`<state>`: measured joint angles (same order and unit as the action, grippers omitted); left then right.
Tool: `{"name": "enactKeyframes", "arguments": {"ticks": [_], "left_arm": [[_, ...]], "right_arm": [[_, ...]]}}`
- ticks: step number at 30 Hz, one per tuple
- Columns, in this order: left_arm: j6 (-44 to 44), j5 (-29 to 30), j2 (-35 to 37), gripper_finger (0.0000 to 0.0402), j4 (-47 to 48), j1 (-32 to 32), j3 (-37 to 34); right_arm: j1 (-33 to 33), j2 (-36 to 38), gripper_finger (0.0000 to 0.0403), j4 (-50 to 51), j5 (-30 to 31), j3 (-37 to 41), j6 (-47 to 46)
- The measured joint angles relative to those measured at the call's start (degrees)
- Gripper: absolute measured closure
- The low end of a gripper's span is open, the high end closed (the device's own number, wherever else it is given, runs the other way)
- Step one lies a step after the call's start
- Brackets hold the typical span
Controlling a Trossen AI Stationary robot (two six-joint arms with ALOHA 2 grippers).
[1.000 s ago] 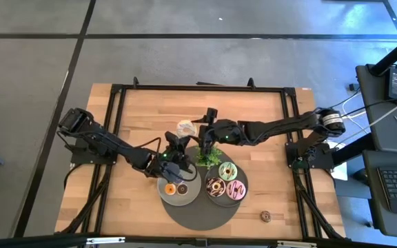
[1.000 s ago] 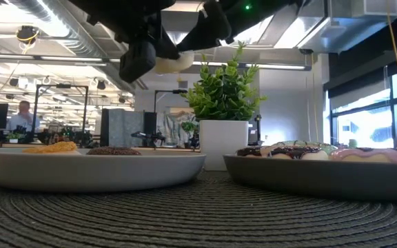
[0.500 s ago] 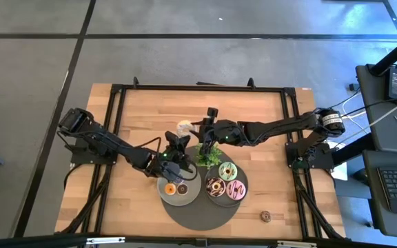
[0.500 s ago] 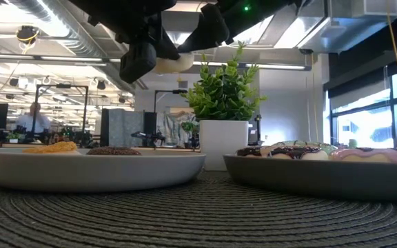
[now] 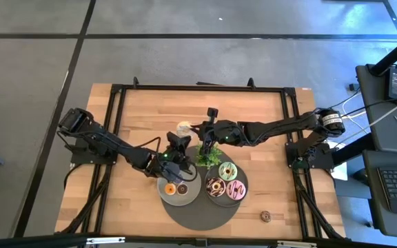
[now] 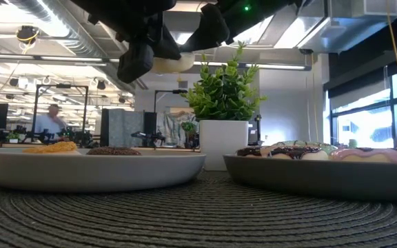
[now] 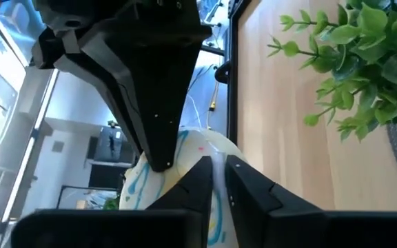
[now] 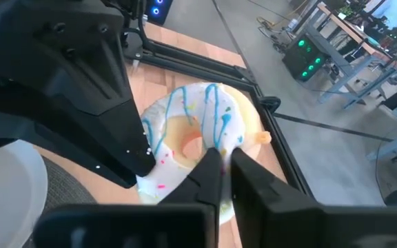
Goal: Pick & Place donuts
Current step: Put the large white donut on the black plate
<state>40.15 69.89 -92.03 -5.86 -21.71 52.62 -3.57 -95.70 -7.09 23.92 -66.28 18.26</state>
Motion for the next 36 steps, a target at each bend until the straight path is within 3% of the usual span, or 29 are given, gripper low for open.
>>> {"name": "enactKeyframes", "arguments": {"ticks": [4,12,17,21,27,33,36], "left_arm": [[-4.01,-1.14,0.23,0.0342,-0.10,-0.02,0.00],[-13.74,-6.57,4.94,0.0269,4.37,-0.44,0.00],[-23.05,-11.46,11.10,0.0245,14.91,-0.44,0.00],[-33.37,-12.05,16.81,0.0238,25.25,-0.44,0.00],[-43.78,-14.34,23.97,0.0240,28.46,-0.42,-1.99],[-48.81,-14.42,27.06,0.0241,28.60,-0.37,-3.60],[-49.03,-14.51,26.95,0.0239,28.32,-0.37,-3.85]], "right_arm": [[0.00,0.00,0.0381,0.04,0.27,0.00,0.02],[-0.06,0.07,0.0376,5.64,4.11,-2.78,0.22],[-1.37,0.07,0.0376,17.76,6.03,-8.02,0.44],[-3.50,0.11,0.0376,30.21,6.49,-13.53,-0.38],[-9.09,4.45,0.0375,49.15,3.62,-18.25,-11.58],[-17.46,14.26,0.0375,52.11,-8.33,-12.49,-28.52],[-22.02,17.31,0.0375,49.54,-6.90,-6.04,-34.03]]}}
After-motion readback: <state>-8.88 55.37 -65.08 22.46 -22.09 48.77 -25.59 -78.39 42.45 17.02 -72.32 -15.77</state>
